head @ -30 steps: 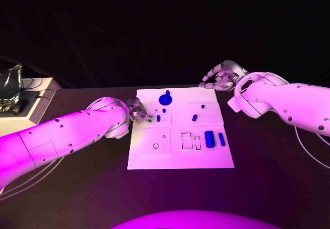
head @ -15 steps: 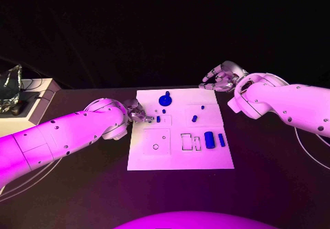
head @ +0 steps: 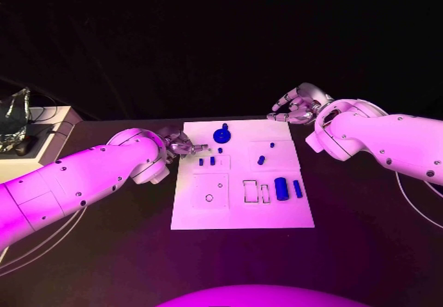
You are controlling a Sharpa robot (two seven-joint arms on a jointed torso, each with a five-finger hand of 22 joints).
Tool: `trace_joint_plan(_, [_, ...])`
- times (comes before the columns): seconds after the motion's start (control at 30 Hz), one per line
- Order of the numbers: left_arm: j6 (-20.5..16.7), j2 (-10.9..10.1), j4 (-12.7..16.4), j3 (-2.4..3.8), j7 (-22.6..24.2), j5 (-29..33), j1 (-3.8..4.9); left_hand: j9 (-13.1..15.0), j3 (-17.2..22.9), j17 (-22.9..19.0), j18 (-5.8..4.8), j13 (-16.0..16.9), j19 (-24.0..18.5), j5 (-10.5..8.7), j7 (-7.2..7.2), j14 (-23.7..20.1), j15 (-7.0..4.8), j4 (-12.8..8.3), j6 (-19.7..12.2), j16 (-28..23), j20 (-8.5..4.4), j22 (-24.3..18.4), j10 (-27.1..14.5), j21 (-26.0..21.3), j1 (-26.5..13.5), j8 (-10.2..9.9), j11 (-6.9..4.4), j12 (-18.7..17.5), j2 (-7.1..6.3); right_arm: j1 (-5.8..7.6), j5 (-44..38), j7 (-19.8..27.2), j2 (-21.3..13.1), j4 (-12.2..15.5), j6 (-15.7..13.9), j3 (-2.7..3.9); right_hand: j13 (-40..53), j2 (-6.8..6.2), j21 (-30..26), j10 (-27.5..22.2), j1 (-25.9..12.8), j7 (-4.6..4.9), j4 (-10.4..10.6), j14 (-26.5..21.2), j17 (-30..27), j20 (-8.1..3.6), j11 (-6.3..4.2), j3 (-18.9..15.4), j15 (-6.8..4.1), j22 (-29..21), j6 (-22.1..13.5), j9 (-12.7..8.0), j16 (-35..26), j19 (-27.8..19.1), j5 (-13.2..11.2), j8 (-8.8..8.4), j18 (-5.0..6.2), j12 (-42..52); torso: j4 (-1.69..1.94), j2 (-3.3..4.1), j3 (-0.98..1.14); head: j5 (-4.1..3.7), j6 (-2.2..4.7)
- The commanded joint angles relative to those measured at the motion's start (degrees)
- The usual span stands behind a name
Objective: Assemble the parts on the task board
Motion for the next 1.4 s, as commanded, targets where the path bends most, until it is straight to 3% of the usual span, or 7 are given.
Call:
trace_joint_plan(0.03, [-3.3, -0.3, 0.4, 0.77, 4.5, 3.2, -0.33, -1.0, -0.5, 9.3, 0.84, -6.2, -3.3, 0.08, 1.27, 3.9, 1.25, -0.1, -3.2, -2.2, 0.58, -4.9, -5.2, -2.9, 1.8, -1.1, 1.18, -4.4, 1.24, -0.01, -0.7, 0.6, -0.2, 0.1, -0.1, 0.01, 13.8, -0.16, -0.1, 4.8, -0.6, 0.05, 0.0, 5.9, 14.8, -0.44, -0.17, 0.4, -0.42, 14.8, -0.5, 0.1, 0.3, 5.8, 0.0, 0.3, -0.69, -0.3, 0.0, 0.01, 0.02, -0.16, 0.1])
trace_joint_plan(0.13, [-5.2, -0.4, 0.1, 1.29, 9.7, 4.5, -0.52, -2.5, 3.3, 2.8, 2.74, -7.1, -9.6, 0.66, 2.91, 0.2, 2.66, -0.2, -6.8, -6.2, 2.0, -14.3, -10.2, -9.1, 10.6, -1.0, 2.69, -5.4, 1.27, -0.01, -0.5, 0.9, -0.3, 0.1, -0.5, 0.01, 13.8, -0.16, -0.1, 4.8, -0.6, 0.05, 0.0, 5.9, 14.8, -0.44, -0.17, 0.4, -0.42, 14.8, -0.5, 0.1, 0.3, 5.8, 0.0, 0.3, -0.69, -0.3, 0.03, -0.02, 0.06, -0.24, 0.24])
trace_joint_plan(0.2, [-6.0, -0.2, -0.3, 1.45, 13.5, 5.1, -0.56, -4.8, 8.0, -11.8, 6.05, -9.1, -22.1, 0.85, 4.06, -10.0, 3.81, -0.6, -9.0, -16.3, 3.13, -32.0, -16.3, -21.9, 17.0, -2.1, 3.84, -8.5, 0.38, -0.01, -0.3, 1.2, -0.4, 0.0, -0.8, 0.01, 13.7, -0.24, -0.2, 4.6, -0.6, 0.06, 0.0, 5.9, 14.7, -0.44, -0.17, 0.4, -0.41, 14.7, -0.6, 0.1, 0.2, 5.7, 0.0, 0.31, -0.67, -0.5, -0.01, -0.03, 0.07, -0.27, 0.28])
trace_joint_plan(0.27, [-6.7, 0.2, -1.0, 1.57, 18.3, 5.2, -0.59, -8.4, 17.1, -26.2, 6.14, -13.5, -25.9, 0.41, 5.46, -24.0, 5.4, -0.8, -9.4, -28.1, 4.25, -34.6, -20.2, -26.9, 24.5, -3.5, 5.34, -13.7, -2.5, -0.01, 0.1, 1.9, -0.4, 0.0, -1.2, 0.01, 11.9, -0.13, -0.5, 2.9, -0.4, 0.05, -0.1, 5.8, 14.5, -0.44, -0.19, 0.6, -0.42, 14.6, -0.6, 0.2, 0.2, 5.6, 0.1, 0.32, -0.6, -2.4, -0.11, 0.02, 0.07, -0.31, 0.44])
trace_joint_plan(0.33, [-7.1, 0.9, -1.9, 1.66, 23.1, 4.0, -0.6, -10.9, 22.6, -28.4, 6.09, -17.3, -27.1, -0.04, 5.84, -26.8, 5.89, -2.2, -9.7, -30.3, 4.84, -35.2, -21.7, -28.1, 28.0, -4.5, 6.11, -17.8, -4.79, -0.01, 0.7, 2.8, -0.4, -0.2, -1.8, 0.01, 8.2, -0.12, -1.6, -0.6, 0.0, -0.05, 0.0, 5.5, 13.2, -0.53, -0.3, 1.2, -0.53, 13.9, -0.7, 0.4, -0.3, 5.1, 0.2, 0.46, -0.32, -6.6, -0.16, 0.04, 0.04, -0.35, 0.61])
trace_joint_plan(0.7, [-2.9, 5.6, -7.3, 0.77, 32.0, -12.8, -0.18, -20.8, 25.8, -32.1, 6.2, -27.2, -28.7, -3.88, 3.77, -26.5, 6.37, -6.2, -5.1, -26.5, 5.78, -31.6, -21.1, -23.9, 25.9, -9.3, 6.57, -27.0, -8.42, -0.01, 1.2, 7.4, 0.2, -0.7, -3.2, -0.03, -27.6, -2.96, -6.1, -19.5, 2.4, -0.67, -0.1, 4.4, 8.2, -1.54, -1.31, 9.7, -1.58, 11.5, -0.7, 1.9, -2.5, 3.4, 0.5, 0.88, 0.7, -46.9, -0.1, 0.17, 0.11, -0.7, 1.35])
trace_joint_plan(1.4, [6.1, 11.5, -12.7, -2.55, 25.5, -28.1, 2.08, -25.1, 22.1, -30.5, 5.97, -31.4, -25.3, -3.68, 2.75, -21.1, 6.48, -7.0, -0.9, -15.7, 6.04, -28.5, -21.9, -19.9, 23.8, -12.0, 6.67, -29.6, -8.52, -0.02, -2.4, 8.5, 0.7, -0.5, -3.4, -0.04, -40.3, -5.79, -6.5, -18.7, 0.8, -0.43, -0.3, 4.5, 8.3, -1.42, -0.94, 16.1, -1.3, 11.5, -0.4, 3.0, -2.5, 3.4, 0.3, 0.81, 0.73, -60.8, -0.37, 0.52, 0.23, -0.77, 1.38])
